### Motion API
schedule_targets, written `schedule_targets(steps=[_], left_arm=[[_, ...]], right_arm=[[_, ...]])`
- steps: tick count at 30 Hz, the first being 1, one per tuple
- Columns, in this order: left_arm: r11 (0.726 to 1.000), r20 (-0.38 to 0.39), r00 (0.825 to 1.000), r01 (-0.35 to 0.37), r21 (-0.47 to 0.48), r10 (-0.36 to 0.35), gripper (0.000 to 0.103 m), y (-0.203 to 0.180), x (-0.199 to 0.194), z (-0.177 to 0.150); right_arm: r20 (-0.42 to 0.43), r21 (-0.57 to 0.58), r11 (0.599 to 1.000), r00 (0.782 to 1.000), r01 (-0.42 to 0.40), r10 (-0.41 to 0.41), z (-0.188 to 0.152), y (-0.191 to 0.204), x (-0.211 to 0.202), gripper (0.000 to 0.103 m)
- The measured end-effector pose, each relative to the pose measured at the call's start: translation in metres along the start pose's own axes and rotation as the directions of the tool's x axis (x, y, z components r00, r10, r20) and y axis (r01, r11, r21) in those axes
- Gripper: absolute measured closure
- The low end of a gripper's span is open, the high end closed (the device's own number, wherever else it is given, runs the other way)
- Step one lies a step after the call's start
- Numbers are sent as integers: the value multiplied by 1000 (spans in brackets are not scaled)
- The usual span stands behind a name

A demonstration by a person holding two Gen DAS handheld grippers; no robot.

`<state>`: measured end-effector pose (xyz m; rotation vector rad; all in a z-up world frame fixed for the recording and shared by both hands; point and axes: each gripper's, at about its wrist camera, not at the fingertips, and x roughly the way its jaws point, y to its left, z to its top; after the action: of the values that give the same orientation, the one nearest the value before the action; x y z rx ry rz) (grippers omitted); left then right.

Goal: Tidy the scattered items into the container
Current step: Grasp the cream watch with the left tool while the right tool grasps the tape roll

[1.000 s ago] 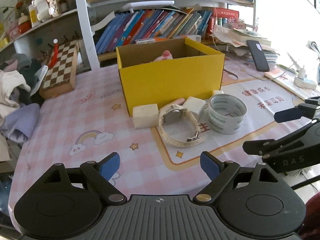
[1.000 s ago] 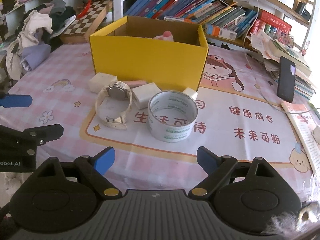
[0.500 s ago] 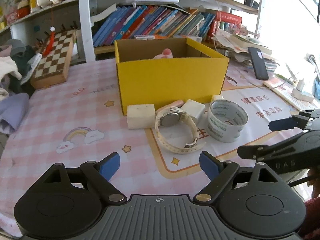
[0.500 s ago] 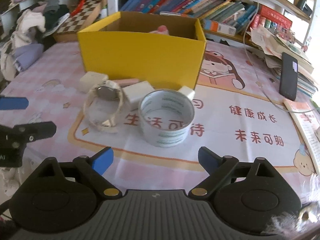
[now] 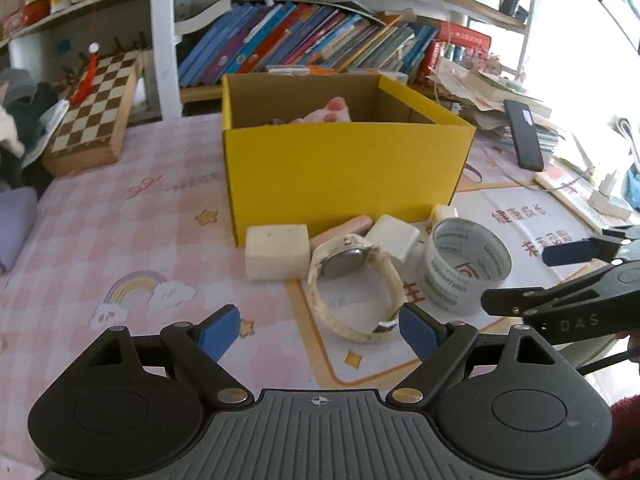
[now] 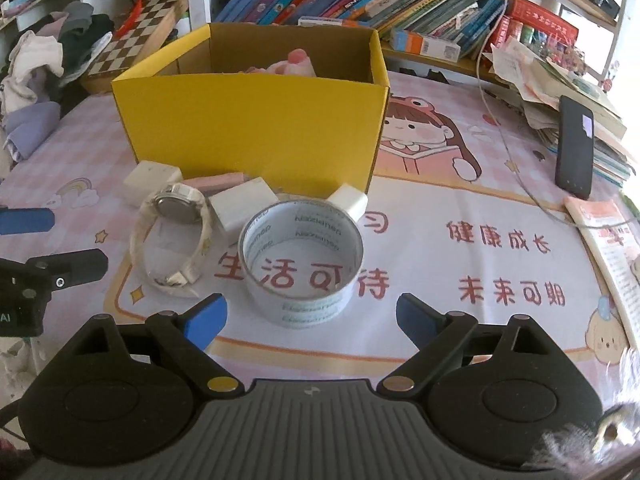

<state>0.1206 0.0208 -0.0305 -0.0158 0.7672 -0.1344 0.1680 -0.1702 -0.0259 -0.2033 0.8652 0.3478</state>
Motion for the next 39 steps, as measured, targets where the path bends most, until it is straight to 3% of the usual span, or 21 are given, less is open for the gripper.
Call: schedule_targets(steps=[6,11,15,23,32,37,39], left_arm=[[999,-4,1000,3,32,-2,15,-4,10,8],[1000,-28,1000,0,23,1,23,-2,20,11],[1000,-60,998,2,3,-2,34,0,31,12],[999,-112,994,-10,-32,6,43,2,51,12],[998,-165,986,-12,-54,3,66,6,65,10],[999,-167,986,6,-52,-15,90,4,64,10],[998,-166,986,10,-57,-19,93,4,64,10]], right_arm=[[-3,-17,1000,1000,-9,9,11,-1,9,11],[-19,-21,1000,1000,-12,12,17,-4,17,11],[-29,-29,999,999,-24,23,21,-8,23,11],[-40,-76,994,997,-74,71,26,-8,33,12],[-73,-87,990,992,-109,103,30,-10,47,13],[-86,-92,986,988,-136,129,30,-10,49,21],[-85,-95,986,988,-136,128,29,-10,49,21]])
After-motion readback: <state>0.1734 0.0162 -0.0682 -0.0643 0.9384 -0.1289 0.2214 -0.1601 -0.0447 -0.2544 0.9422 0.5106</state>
